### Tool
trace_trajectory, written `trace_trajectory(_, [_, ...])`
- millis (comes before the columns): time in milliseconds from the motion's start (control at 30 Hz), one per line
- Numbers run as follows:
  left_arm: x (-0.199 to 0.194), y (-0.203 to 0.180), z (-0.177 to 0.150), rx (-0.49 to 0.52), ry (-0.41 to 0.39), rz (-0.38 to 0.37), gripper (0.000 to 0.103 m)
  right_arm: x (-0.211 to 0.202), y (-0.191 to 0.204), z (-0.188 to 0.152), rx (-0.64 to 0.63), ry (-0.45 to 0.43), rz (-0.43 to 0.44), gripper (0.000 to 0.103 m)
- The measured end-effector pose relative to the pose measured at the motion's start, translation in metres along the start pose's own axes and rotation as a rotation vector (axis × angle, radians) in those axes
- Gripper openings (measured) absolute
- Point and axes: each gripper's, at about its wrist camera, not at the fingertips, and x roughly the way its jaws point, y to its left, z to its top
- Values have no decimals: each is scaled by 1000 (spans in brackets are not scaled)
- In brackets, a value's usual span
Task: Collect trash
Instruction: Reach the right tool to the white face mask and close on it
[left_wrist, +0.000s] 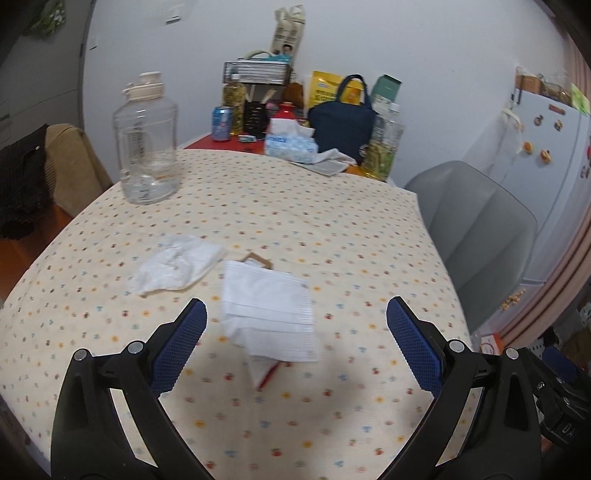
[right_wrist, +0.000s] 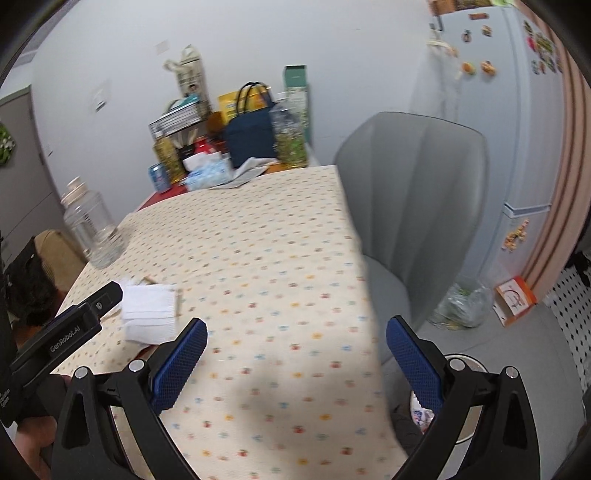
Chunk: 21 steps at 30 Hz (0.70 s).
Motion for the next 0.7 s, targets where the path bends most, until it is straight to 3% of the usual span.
trace_trajectory(533, [3,99,-1,-119,3,125,97,27,105,-14,-177,61,132,94])
trace_trajectory(700, [9,126,-6,-161,15,151,97,44,135,-23,-245,117,172,82])
